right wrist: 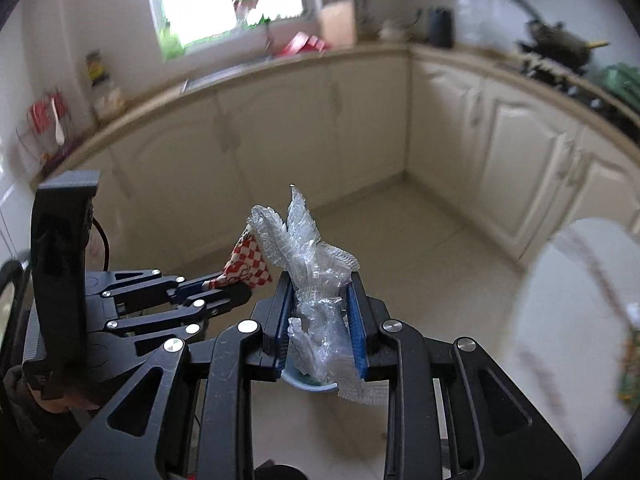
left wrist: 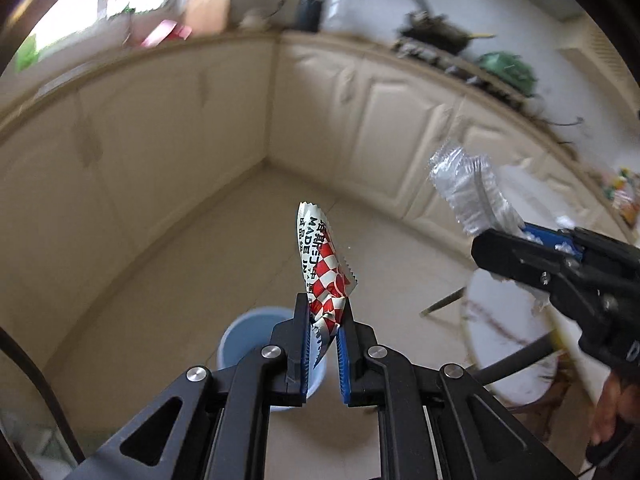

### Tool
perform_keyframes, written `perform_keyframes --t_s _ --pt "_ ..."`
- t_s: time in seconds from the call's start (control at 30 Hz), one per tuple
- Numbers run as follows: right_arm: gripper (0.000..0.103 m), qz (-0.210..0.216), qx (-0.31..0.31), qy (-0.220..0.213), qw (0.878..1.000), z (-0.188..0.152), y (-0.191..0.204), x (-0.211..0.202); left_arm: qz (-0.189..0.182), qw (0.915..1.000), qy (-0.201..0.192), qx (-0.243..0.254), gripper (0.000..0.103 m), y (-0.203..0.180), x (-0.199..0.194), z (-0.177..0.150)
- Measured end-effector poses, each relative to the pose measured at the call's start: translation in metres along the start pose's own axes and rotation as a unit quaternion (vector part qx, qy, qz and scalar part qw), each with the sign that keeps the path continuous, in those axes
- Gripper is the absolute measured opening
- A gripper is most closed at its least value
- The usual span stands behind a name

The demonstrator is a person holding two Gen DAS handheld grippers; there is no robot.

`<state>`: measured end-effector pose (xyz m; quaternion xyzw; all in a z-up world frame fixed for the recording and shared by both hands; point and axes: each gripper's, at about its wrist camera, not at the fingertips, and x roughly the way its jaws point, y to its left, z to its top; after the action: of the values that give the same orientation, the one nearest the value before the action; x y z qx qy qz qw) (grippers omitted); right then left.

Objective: Collect trash
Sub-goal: 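Carry the plastic wrap and red-checkered packet with both tools toward the blue bin, then open both tools over the blue bin, dropping wrap and packet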

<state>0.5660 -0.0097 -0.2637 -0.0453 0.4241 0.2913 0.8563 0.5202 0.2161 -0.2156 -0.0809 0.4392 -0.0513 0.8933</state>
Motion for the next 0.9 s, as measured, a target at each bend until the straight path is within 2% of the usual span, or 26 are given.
perform_keyframes --t_s 0.2,0.4,0.6,0.67,0.77,0.83,0.9 --pt "0.024 -0.002 0.005 0.092 0.996 -0.034 0.013 0.114 0.013 0.9950 0.085 -0.051 0.008 0.053 0.062 -0.038" --pt "0.024 -0.005 0.047 0.172 0.984 -0.071 -0.009 0.206 0.021 0.9850 0.159 -0.064 0.009 0.078 0.121 -0.070" --pt "0.025 -0.003 0.073 0.234 0.970 -0.097 -0.034 0.282 0.021 0.9742 0.212 -0.074 0.011 0.098 0.173 -0.084" --pt "0.025 -0.001 0.082 0.249 0.965 -0.105 -0.044 0.303 0.015 0.9705 0.227 -0.081 0.011 0.096 0.195 -0.074" --pt "0.025 -0.001 0.093 0.264 0.960 -0.115 -0.057 0.319 0.016 0.9675 0.240 -0.078 0.016 0.087 0.216 -0.070" --pt "0.025 0.002 0.104 0.271 0.957 -0.120 -0.066 0.328 0.023 0.9662 0.245 -0.076 0.030 0.090 0.229 -0.064" --pt "0.026 0.001 0.109 0.278 0.954 -0.125 -0.075 0.335 0.039 0.9628 0.255 -0.081 0.038 0.093 0.242 -0.060"
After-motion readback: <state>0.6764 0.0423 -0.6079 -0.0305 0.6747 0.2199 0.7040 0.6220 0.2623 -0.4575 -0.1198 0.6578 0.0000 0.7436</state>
